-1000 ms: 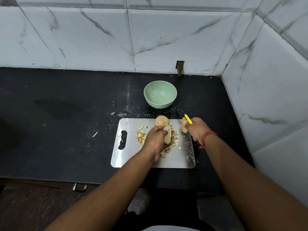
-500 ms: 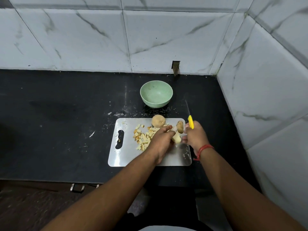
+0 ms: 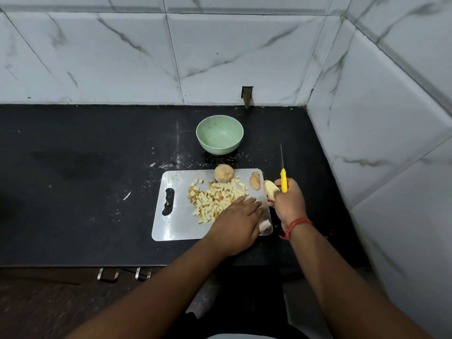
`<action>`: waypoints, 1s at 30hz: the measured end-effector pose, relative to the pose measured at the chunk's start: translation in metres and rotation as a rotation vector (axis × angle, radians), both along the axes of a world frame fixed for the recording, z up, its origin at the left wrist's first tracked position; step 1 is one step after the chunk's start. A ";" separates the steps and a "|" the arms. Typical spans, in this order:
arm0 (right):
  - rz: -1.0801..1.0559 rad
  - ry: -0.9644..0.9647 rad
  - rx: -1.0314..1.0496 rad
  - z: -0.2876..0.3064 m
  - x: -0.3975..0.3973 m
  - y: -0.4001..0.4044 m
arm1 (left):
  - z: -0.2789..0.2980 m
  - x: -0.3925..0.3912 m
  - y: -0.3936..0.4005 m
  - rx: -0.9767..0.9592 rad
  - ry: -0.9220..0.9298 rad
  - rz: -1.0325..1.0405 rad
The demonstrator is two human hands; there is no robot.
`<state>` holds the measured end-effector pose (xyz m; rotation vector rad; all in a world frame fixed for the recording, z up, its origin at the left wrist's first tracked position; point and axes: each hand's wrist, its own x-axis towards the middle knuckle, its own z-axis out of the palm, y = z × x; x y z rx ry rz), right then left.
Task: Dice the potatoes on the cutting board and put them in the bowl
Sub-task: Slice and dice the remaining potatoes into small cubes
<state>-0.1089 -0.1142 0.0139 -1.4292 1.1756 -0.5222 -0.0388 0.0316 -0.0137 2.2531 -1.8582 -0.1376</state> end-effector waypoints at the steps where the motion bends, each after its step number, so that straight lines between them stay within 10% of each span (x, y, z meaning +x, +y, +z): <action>1: 0.016 0.016 -0.011 -0.001 -0.001 0.001 | -0.001 0.002 0.003 0.072 -0.031 -0.006; 7: 0.140 0.168 -0.099 -0.010 -0.004 0.014 | -0.009 0.021 0.021 0.306 -0.160 0.072; 30: 0.418 0.304 -0.184 0.003 -0.031 0.033 | -0.010 0.000 0.008 0.167 -0.106 0.068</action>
